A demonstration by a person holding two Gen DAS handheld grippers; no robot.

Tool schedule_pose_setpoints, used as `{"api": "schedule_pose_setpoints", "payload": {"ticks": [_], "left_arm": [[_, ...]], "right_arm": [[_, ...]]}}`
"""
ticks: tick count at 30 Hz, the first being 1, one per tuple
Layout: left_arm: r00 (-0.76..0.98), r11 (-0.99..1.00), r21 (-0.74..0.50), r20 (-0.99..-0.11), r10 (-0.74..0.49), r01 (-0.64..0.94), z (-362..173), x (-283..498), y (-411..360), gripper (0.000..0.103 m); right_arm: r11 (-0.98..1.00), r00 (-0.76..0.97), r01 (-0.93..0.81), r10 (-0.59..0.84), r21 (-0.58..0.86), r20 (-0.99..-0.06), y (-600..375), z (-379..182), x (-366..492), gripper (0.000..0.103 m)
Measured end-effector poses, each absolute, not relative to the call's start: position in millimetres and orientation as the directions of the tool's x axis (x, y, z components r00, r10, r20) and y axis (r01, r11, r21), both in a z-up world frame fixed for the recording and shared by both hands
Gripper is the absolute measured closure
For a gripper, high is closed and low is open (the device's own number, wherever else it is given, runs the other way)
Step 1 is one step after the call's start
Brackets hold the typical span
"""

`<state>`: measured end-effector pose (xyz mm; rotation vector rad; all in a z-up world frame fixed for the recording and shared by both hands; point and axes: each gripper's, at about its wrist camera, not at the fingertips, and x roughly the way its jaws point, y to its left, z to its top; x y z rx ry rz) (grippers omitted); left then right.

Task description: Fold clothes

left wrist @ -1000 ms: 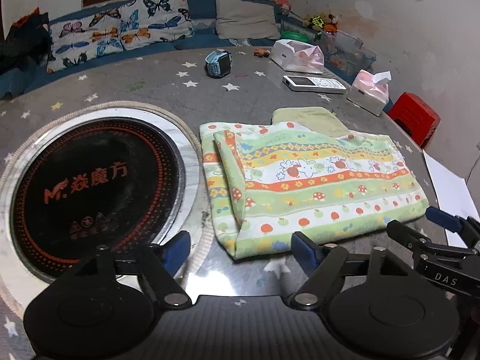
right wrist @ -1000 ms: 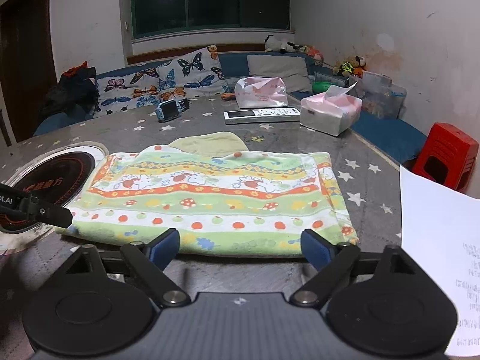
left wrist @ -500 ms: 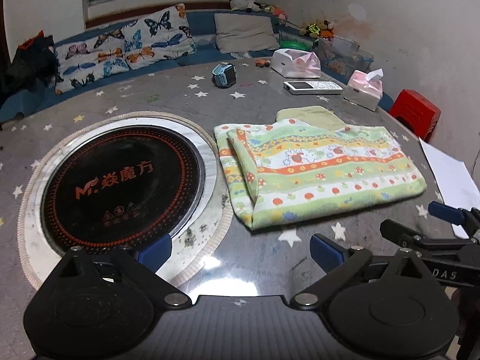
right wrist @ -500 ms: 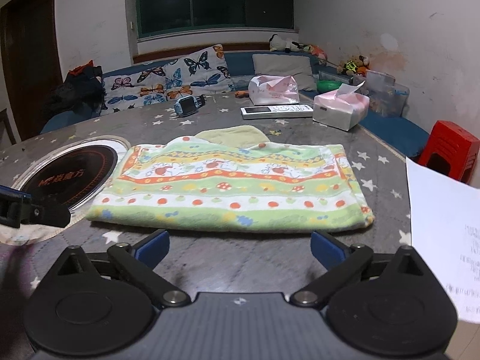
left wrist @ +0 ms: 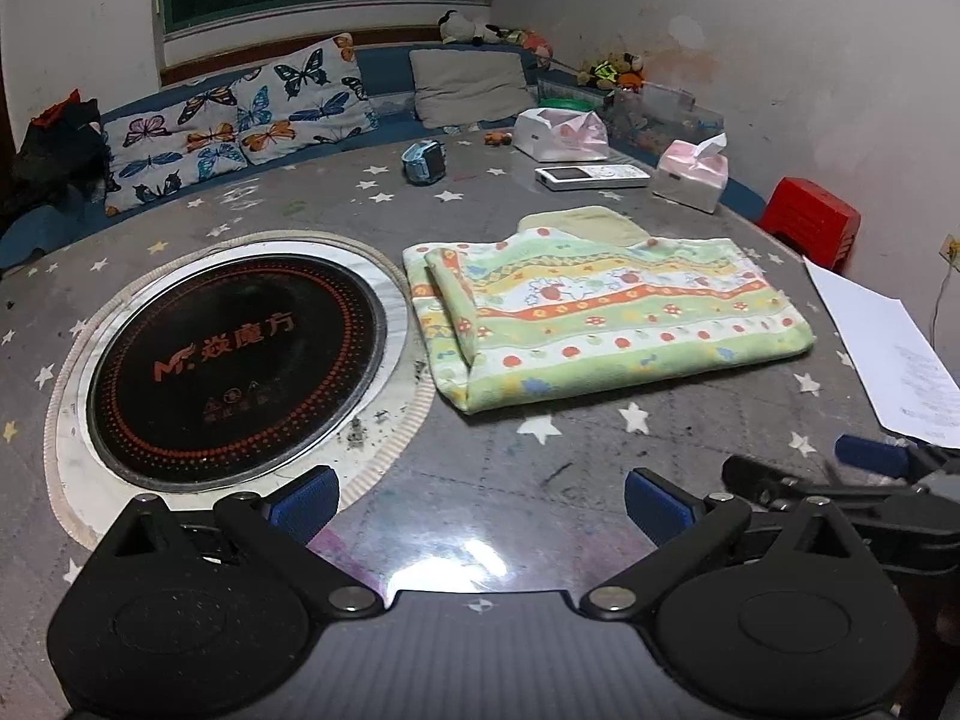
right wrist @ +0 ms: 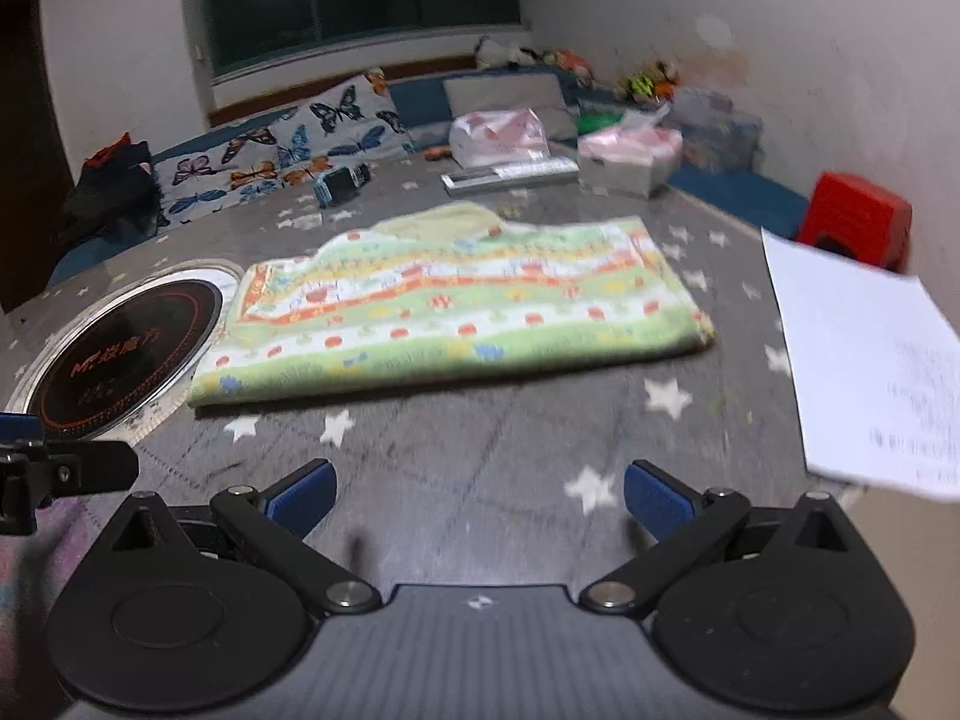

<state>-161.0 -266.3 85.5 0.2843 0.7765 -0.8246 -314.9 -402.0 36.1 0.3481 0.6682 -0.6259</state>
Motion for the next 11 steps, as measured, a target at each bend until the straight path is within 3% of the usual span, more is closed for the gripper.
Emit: {"api": "schedule_pose_setpoints", "payload": {"ticks": [11], "left_arm": [[0.409, 0.642, -0.063, -0.722, -0.558, 0.764, 80.3, -171.5, -274.3, 0.000]], "right_arm": [[0.742, 0.577, 0.667, -0.455, 0.070, -0.678, -402.1, 33.0, -320.6, 0.000]]}}
